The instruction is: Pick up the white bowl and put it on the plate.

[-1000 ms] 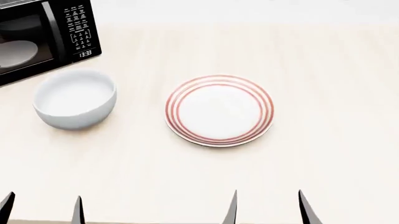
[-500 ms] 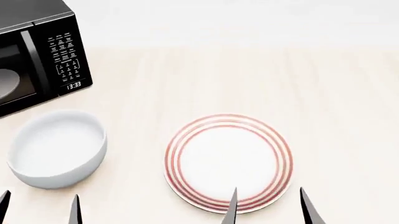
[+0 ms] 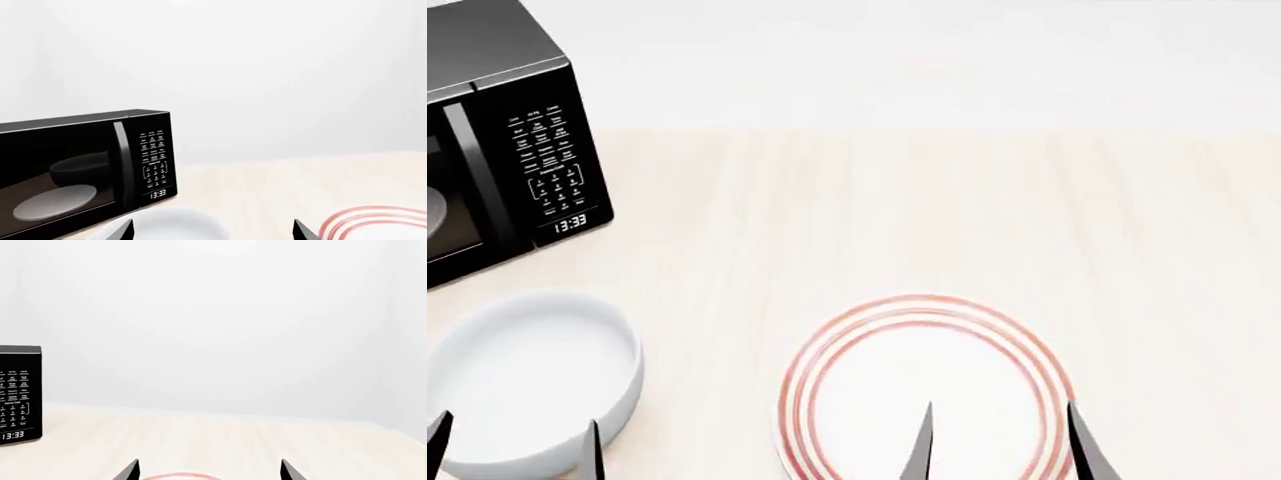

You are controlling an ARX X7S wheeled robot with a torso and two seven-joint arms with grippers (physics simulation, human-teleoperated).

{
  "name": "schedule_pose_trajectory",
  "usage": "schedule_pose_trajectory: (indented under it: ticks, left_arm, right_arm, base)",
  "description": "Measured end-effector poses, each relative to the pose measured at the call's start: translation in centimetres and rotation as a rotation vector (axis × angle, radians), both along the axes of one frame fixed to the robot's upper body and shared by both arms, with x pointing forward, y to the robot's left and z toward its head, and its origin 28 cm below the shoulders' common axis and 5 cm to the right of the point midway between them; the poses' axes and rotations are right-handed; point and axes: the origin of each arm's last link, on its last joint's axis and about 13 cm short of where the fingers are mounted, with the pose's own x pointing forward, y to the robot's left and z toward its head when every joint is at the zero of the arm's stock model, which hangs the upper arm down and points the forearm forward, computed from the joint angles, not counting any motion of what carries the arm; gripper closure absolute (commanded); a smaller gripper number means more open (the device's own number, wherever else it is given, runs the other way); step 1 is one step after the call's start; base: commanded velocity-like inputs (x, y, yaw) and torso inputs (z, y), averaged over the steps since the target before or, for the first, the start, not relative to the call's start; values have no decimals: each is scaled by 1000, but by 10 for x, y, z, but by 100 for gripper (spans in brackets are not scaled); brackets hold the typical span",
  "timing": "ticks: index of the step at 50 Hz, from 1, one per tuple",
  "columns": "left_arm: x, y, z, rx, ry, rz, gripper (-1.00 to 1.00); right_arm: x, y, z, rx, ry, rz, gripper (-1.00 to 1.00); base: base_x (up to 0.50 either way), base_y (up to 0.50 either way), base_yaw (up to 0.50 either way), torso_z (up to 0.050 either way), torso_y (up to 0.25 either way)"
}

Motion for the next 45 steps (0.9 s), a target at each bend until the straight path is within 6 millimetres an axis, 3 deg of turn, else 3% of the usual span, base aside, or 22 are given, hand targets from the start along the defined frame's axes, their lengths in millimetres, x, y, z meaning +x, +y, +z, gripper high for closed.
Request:
schedule_pose_trajectory:
  ticks: [12,27,45]
  left_arm:
    - [-3,0,12,19,20,18,-100]
    - [-10,6,62,49,22,55,-100]
    - [20,35,102,7,202,115,-100]
  right_arm:
    - [0,0,-1,-8,5,-1,-100]
    - [0,1,-2,-18,9,0,-100]
    - [0,-1,-1,-12,6,-3,-100]
  base:
    - [0,0,0,0,0]
    - [0,0,0,0,0]
    - [0,0,0,0,0]
